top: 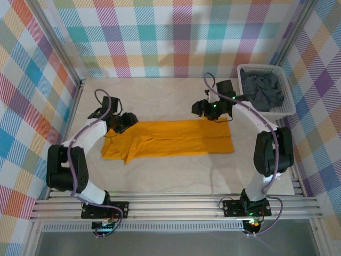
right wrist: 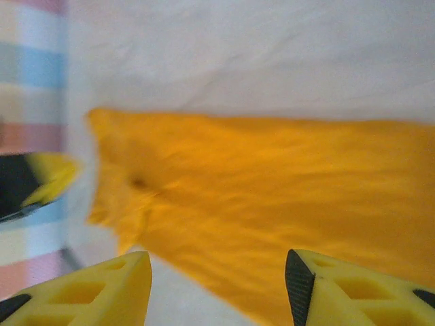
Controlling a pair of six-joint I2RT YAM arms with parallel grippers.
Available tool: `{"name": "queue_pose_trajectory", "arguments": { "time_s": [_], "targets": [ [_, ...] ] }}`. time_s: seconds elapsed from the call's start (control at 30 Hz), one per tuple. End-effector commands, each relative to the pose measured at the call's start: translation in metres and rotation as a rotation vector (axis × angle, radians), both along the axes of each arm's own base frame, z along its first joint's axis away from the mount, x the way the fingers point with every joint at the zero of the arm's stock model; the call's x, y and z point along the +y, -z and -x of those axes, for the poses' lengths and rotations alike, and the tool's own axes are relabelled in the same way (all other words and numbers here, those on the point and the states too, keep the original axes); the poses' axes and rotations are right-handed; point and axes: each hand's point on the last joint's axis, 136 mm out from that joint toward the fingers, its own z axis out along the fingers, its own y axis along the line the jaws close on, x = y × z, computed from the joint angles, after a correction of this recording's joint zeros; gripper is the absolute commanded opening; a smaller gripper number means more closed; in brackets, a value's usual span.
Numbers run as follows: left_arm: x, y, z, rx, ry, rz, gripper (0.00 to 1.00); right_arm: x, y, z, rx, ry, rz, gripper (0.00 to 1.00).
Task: Fold and stack the t-shirts
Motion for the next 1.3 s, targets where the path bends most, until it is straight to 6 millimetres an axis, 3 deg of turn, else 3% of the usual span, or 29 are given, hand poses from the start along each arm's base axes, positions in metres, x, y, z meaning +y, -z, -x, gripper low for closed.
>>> {"name": "queue_pose_trajectory", "arguments": {
  "time_s": [0.0,0.13,0.3,0.57,0.87,1.07,1.27],
  "targets": [
    [-0.018,0.022,0.006,0.008,0.185,0.036,0.50,0.040,-0.026,0.034,0.028,-0.150,-0.238,0.57],
    [-0.022,0.038,0.004,0.033,0.234,0.039,0.48,0.048,-0.037,0.056,0.048,-0.180,-0.262,0.57],
    [-0.026,0.058,0.009,0.086,0.248,0.038,0.47,0.045,-0.037,0.062,0.055,-0.160,-0.257,0.57],
    [-0.035,0.044,0.022,0.066,0.256,0.025,0.39,0.048,-0.038,0.050,0.052,-0.146,-0.257,0.56],
    [-0.066,0.039,0.055,0.104,0.282,0.052,0.32,0.049,-0.032,0.046,0.060,-0.142,-0.251,0.56],
    [-0.086,0.057,0.083,0.197,0.317,0.054,0.31,0.048,-0.029,0.046,0.065,-0.138,-0.245,0.55],
    [-0.110,0.061,0.093,0.212,0.342,0.082,0.35,0.048,-0.026,0.047,0.069,-0.140,-0.239,0.55]
  ]
}}
